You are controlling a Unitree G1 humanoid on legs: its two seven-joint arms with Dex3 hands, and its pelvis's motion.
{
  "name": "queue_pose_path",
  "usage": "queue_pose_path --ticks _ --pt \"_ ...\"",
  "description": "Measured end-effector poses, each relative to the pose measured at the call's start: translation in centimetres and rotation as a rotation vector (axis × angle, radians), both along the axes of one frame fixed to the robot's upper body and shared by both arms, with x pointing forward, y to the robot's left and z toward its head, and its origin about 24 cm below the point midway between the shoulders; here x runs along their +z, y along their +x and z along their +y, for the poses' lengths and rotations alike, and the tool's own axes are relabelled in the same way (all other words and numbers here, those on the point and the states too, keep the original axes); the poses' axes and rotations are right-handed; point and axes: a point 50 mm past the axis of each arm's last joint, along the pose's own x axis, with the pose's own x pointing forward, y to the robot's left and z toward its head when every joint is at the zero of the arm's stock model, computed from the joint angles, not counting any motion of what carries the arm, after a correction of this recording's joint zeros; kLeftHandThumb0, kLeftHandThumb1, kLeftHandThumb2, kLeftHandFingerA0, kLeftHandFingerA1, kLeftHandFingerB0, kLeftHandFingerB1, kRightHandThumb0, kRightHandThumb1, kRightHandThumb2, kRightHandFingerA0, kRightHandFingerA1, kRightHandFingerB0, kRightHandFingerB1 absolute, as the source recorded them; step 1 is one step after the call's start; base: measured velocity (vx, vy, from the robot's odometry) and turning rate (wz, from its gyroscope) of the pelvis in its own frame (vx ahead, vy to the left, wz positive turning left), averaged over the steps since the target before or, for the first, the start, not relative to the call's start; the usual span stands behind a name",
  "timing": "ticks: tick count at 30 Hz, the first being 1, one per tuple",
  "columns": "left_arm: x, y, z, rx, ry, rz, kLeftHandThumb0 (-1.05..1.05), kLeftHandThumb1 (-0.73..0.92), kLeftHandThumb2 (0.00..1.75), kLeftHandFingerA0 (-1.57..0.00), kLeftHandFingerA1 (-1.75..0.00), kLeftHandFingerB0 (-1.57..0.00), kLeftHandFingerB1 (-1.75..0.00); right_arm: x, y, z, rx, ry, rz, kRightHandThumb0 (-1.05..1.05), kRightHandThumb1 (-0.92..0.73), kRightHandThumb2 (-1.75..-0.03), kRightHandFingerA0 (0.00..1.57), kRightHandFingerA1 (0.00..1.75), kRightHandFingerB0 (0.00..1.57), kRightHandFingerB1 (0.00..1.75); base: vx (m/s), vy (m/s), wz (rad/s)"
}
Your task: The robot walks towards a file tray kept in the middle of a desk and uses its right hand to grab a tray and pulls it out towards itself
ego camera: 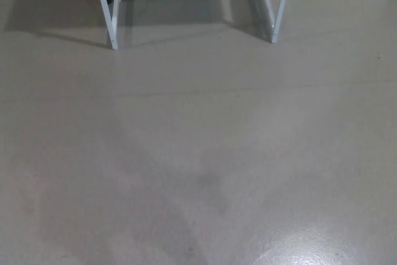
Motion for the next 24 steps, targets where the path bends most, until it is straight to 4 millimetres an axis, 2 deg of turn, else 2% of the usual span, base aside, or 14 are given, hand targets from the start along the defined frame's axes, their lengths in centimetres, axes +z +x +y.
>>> queue_pose_path --ticks 5,9,10,13,16,19,20,21,24 --pt "0.9 1.1 0.6 -0.008 -0.011 -0.088 -0.03 0.61 0.57 -0.22 -0.35 -0.21 -0.29 0.1 -0.4 0.1 -0.008 -0.005 -0.032 -0.27 -0.47 -0.91 0.35 0.61 0.14 0.49 0.01 0.021 0.20" --pt "1.0 0.6 0.7 -0.004 -0.032 -0.105 -0.05 0.62 0.58 -0.22 -0.35 -0.18 -0.29 0.5 -0.4 -0.2 -0.018 -0.018 -0.078 -0.25 -0.47 -0.91 0.37 0.63 0.15 0.50 0.01 0.061 -0.04" --pt "1.0 0.5 0.7 -0.007 -0.036 -0.107 -0.05 0.61 0.57 -0.22 -0.36 -0.19 -0.30 0.6 -0.4 -0.2 -0.024 -0.018 -0.091 -0.27 -0.47 -0.91 0.33 0.61 0.13 0.49 0.05 0.176 -0.14" --pt "1.0 0.1 0.8 -0.011 -0.042 -0.106 -0.03 0.61 0.57 -0.22 -0.36 -0.21 -0.30 0.6 -0.3 -0.4 -0.031 -0.021 -0.117 -0.28 -0.47 -0.91 0.33 0.61 0.12 0.49 0.13 0.304 -0.46" --pt "1.4 0.6 1.1 -0.022 -0.035 -0.129 -0.03 0.61 0.57 -0.22 -0.36 -0.22 -0.30 0.3 -0.5 0.2 -0.044 0.002 -0.122 -0.29 -0.46 -0.90 0.35 0.61 0.15 0.49 0.11 0.572 -0.40" --pt "1.8 1.1 1.5 -0.033 -0.016 -0.148 -0.05 0.60 0.57 -0.23 -0.36 -0.23 -0.30 0.3 -0.8 0.3 -0.045 0.000 -0.120 -0.30 -0.45 -0.89 0.34 0.60 0.16 0.50 0.20 0.193 -0.16" --pt "1.8 1.1 1.4 -0.036 -0.016 -0.150 -0.04 0.60 0.57 -0.23 -0.36 -0.22 -0.30 0.3 -0.7 0.3 -0.045 -0.005 -0.124 -0.34 -0.64 -0.58 0.40 0.50 0.28 0.37 0.22 0.108 -0.01" --pt "1.9 1.1 1.4 -0.039 -0.016 -0.153 -0.04 0.61 0.57 -0.21 -0.36 -0.22 -0.30 0.3 -0.7 0.3 -0.046 -0.009 -0.127 -0.29 -0.44 -0.89 0.35 0.60 0.16 0.50 0.22 0.040 0.04" --pt "1.7 1.0 1.4 -0.036 -0.020 -0.151 -0.05 0.61 0.57 -0.21 -0.36 -0.22 -0.30 0.3 -0.6 0.2 -0.055 -0.013 -0.135 -0.29 -0.44 -0.88 0.35 0.60 0.16 0.50 0.24 -0.035 0.11"
